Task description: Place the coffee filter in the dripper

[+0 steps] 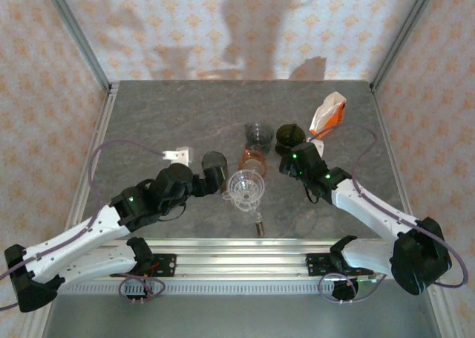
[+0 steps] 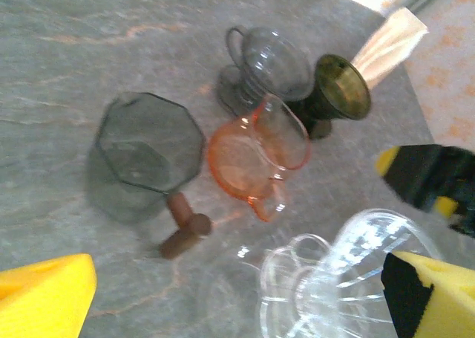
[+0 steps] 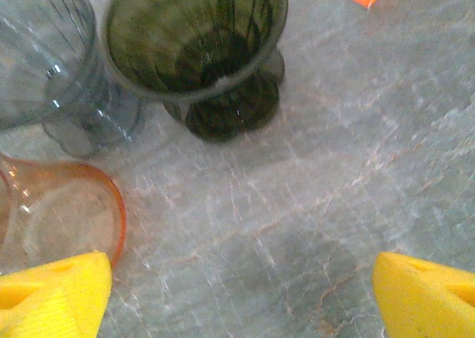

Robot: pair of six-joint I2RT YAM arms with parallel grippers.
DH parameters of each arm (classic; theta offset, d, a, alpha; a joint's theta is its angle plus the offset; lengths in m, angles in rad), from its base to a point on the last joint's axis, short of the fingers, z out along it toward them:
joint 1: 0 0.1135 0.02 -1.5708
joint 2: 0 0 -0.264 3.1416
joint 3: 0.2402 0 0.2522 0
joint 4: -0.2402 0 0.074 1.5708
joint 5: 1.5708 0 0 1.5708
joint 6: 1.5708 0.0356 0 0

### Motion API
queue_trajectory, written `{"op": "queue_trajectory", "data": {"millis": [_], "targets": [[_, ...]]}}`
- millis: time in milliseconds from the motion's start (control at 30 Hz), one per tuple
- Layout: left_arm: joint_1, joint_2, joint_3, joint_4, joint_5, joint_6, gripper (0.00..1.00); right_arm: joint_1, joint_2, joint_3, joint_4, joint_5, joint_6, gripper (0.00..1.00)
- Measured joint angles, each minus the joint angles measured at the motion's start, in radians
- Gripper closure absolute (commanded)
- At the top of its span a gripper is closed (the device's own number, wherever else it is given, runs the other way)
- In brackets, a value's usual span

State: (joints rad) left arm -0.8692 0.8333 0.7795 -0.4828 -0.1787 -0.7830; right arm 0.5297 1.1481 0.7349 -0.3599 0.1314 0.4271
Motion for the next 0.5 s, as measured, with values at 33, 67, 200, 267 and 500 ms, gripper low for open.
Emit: {"op": "queue_trajectory", "data": {"millis": [33, 67, 200, 267, 500], "targets": [[0.000, -0.023, -0.028, -0.001, -0.019, 0.001, 0.00, -0.015, 0.002, 0.030, -0.008, 0.003, -0.007, 0.17], [0.000, -0.040, -0.048, -0.001, -0.032, 0.003, 0.01, -0.034, 0.006, 0.056, -0.013, 0.006, -0.012, 0.20], [0.000, -0.089, -0.103, -0.001, -0.071, 0.004, 0.01, -0.208, 0.065, 0.182, -0.014, -0.027, -0.018, 0.35], [0.000, -0.095, -0.105, 0.000, -0.079, 0.006, 0.01, -0.290, 0.120, 0.236, -0.016, -0.040, -0.019, 0.40], [0.000, -0.096, -0.121, 0.001, -0.088, 0.007, 0.01, -0.394, 0.372, 0.459, -0.070, -0.029, -0.029, 0.53]]}}
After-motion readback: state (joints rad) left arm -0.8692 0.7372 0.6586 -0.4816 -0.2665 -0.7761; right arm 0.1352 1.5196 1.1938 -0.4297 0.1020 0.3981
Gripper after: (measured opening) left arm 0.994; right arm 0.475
